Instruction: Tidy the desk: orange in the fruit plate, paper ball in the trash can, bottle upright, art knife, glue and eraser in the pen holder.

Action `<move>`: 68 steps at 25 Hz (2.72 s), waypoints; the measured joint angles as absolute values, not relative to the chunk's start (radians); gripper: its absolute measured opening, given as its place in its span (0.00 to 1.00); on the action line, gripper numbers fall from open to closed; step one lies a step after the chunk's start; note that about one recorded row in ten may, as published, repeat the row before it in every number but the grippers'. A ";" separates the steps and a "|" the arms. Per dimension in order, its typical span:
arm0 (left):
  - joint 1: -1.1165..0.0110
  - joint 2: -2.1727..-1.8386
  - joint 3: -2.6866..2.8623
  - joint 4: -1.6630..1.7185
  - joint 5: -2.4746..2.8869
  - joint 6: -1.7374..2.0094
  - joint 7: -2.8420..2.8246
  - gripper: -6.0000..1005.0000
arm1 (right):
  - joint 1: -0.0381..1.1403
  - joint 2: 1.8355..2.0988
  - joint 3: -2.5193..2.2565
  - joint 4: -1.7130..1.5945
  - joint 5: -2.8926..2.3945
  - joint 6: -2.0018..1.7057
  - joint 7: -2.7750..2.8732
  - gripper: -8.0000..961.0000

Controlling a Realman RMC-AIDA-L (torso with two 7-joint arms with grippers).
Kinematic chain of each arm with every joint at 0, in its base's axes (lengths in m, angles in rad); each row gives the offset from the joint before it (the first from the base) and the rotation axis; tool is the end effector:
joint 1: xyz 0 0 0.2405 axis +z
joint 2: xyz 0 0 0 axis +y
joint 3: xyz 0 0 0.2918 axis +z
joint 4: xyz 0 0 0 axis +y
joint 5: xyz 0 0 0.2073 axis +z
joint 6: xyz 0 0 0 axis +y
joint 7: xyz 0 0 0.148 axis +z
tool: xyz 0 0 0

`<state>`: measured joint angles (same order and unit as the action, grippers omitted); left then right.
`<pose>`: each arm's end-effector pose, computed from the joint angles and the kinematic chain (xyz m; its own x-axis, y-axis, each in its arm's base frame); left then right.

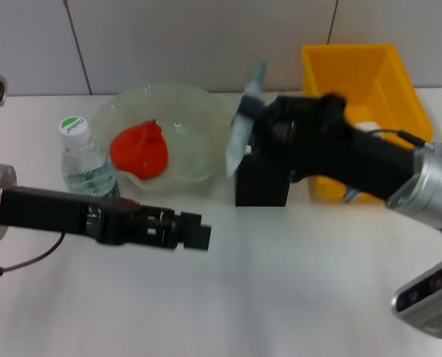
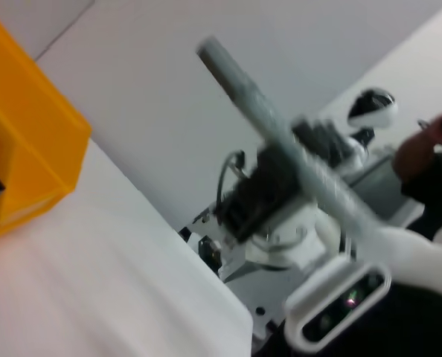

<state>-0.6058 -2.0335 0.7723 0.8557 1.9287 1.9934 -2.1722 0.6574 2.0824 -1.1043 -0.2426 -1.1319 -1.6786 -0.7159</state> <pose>-0.2170 0.3281 0.0235 0.5843 0.7517 0.3059 0.6250 -0.6573 0.4212 0.1969 0.3481 -0.0479 0.2323 0.9544 0.1874 0.4839 0.0537 -0.8735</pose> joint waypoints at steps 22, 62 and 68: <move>-0.446 -2.069 0.816 0.715 1.807 1.816 -1.200 0.78 | 0.593 2.031 -1.083 -0.421 -0.903 -1.457 0.815 0.15; -0.438 -2.071 0.811 0.300 1.626 1.523 -0.770 0.77 | 0.693 2.034 -1.066 -0.558 -1.507 -1.078 1.435 0.15; -0.436 -2.070 0.812 0.299 1.626 1.524 -0.775 0.77 | 0.693 2.051 -1.066 -0.559 -1.512 -1.031 1.416 0.20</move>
<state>-0.4359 -2.0698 0.8115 0.2994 1.6259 1.5244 -0.7746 0.6930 2.0506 -1.0661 -0.5587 -1.5121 -1.0313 1.4157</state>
